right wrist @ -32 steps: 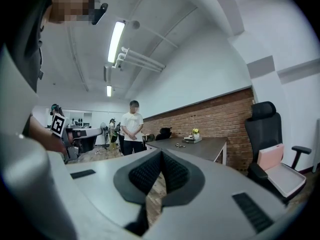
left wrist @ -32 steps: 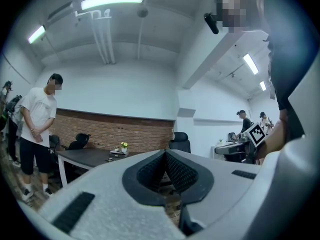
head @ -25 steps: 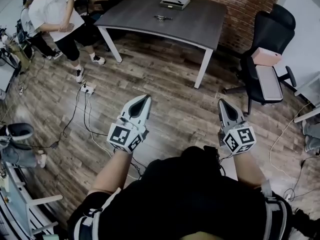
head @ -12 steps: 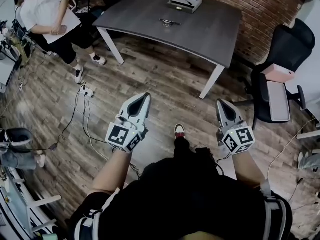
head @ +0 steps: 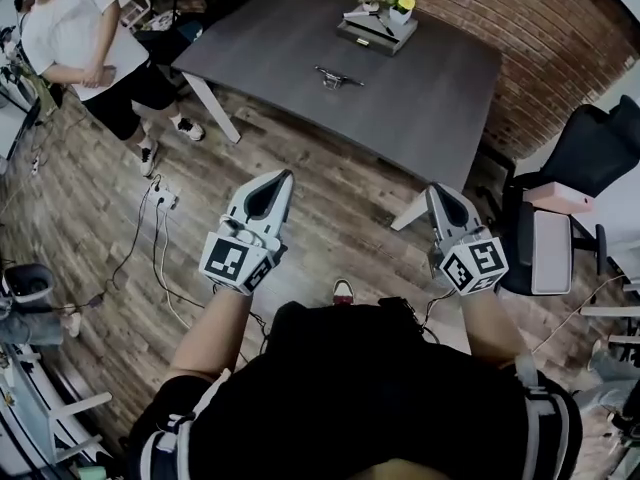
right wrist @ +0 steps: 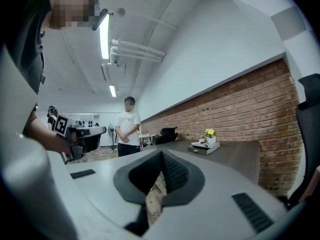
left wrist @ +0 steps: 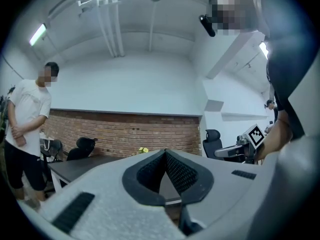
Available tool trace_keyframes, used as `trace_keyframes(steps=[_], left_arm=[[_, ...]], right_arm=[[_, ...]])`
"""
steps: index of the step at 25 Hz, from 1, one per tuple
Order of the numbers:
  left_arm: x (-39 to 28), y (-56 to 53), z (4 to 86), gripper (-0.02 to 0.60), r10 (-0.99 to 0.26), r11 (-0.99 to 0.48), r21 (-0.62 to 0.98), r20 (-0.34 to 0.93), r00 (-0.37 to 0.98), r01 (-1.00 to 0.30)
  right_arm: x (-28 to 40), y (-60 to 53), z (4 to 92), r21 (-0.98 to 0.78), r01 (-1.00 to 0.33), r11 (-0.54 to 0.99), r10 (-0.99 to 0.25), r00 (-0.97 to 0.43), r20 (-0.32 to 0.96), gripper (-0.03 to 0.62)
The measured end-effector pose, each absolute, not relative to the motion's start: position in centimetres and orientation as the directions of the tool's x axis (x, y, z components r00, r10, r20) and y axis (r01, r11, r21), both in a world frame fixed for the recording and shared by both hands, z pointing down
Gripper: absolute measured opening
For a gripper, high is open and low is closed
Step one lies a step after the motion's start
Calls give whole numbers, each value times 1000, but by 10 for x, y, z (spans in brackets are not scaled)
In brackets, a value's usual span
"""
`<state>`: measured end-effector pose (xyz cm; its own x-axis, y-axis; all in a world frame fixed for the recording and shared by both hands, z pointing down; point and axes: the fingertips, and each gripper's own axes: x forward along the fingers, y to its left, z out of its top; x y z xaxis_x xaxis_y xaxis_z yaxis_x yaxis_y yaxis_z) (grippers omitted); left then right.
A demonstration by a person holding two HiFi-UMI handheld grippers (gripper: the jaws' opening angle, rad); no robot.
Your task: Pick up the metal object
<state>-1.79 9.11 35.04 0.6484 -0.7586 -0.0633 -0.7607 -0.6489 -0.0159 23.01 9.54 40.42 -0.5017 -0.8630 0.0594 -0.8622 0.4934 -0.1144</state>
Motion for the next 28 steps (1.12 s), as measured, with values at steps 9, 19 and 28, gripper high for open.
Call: trace_keyframes(steps=[9, 19, 28], left_arm=[[-24, -2, 353, 8, -741, -670, -9, -60, 669, -742], [-58, -138, 367, 8, -656, -754, -5, -42, 754, -656], [-71, -225, 372, 8, -572, -820, 4, -41, 820, -572]], right_arm=[[211, 6, 411, -126, -862, 492, -862, -502, 72, -5], [145, -120, 415, -91, -886, 454, -880, -462, 111, -5], [104, -203, 412, -56, -908, 415, -901, -419, 115, -5]])
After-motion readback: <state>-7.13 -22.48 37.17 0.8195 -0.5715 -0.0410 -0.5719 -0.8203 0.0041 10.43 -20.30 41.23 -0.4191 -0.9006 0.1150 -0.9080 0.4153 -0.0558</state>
